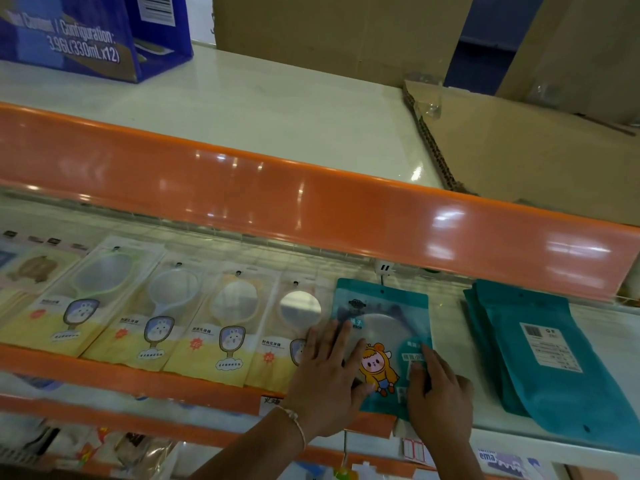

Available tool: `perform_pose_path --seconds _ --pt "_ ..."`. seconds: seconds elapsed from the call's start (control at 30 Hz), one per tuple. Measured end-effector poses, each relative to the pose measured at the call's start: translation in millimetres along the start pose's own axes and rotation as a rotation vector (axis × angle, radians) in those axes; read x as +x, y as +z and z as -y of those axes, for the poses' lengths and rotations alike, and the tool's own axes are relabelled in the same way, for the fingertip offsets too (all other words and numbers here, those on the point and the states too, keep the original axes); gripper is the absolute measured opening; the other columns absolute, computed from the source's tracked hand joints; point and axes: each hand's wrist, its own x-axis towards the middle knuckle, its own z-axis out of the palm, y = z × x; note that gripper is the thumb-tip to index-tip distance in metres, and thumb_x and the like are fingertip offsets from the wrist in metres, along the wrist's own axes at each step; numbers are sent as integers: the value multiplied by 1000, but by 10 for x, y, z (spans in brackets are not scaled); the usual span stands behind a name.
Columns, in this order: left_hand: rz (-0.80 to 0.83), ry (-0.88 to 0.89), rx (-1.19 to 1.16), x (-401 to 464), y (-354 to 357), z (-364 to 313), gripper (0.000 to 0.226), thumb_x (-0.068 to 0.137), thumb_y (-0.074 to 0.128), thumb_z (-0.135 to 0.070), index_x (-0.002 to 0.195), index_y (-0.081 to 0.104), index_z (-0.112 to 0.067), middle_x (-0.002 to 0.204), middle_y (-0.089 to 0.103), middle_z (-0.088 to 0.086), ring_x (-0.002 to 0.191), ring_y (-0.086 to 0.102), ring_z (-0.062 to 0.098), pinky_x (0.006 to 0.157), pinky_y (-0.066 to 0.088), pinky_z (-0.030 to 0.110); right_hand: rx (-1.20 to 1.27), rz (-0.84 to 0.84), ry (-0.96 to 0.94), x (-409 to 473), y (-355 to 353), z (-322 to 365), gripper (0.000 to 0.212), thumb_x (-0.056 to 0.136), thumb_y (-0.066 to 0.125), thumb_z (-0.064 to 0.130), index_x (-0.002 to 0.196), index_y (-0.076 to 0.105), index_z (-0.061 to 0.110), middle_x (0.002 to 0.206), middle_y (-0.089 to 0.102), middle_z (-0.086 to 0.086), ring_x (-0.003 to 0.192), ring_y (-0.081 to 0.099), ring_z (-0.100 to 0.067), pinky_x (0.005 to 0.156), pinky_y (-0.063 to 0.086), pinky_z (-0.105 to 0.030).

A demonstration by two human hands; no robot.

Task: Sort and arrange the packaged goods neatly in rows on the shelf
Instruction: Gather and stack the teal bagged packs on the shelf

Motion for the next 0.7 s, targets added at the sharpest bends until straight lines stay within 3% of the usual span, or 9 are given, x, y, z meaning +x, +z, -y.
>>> perform_pose_path --seconds 0.23,0.37,0.53,0.63,0.7 --pt "29 -15 -24 -11 -8 16 66 94 24 -63 141 46 -21 153 33 15 140 32 36 106 16 56 23 47 -4 6 -59 -20 46 98 39 39 142 45 29 128 64 2 108 50 -27 88 44 -36" --pt "57 -12 -31 -1 -30 5 66 92 32 -62 141 47 -20 153 33 16 140 32 37 107 15 57 37 73 -4 -24 -128 33 45 99 42 36 143 45 25 124 65 0 112 49 -28 87 46 -34" --pt "114 -12 -6 54 -212 -11 71 95 23 -62 153 11 -24 161 -8 11 147 -10 35 115 -10 58 135 136 -23 31 -228 26 45 98 41 40 140 43 24 114 67 1 101 60 -22 90 51 -41" --pt "163 -30 -41 98 -343 -42 69 96 23 -62 153 11 -24 160 -10 9 146 -14 36 115 -9 59 229 106 25 70 -330 -38 47 95 44 45 133 52 19 113 68 -4 96 64 -21 83 56 -44" --pt "137 -32 -78 112 -413 -100 67 97 21 -59 153 11 -23 160 -12 7 146 -17 32 117 -9 55 281 38 63 66 -452 -59 41 95 51 38 128 58 15 117 66 -7 99 64 -22 83 56 -41"
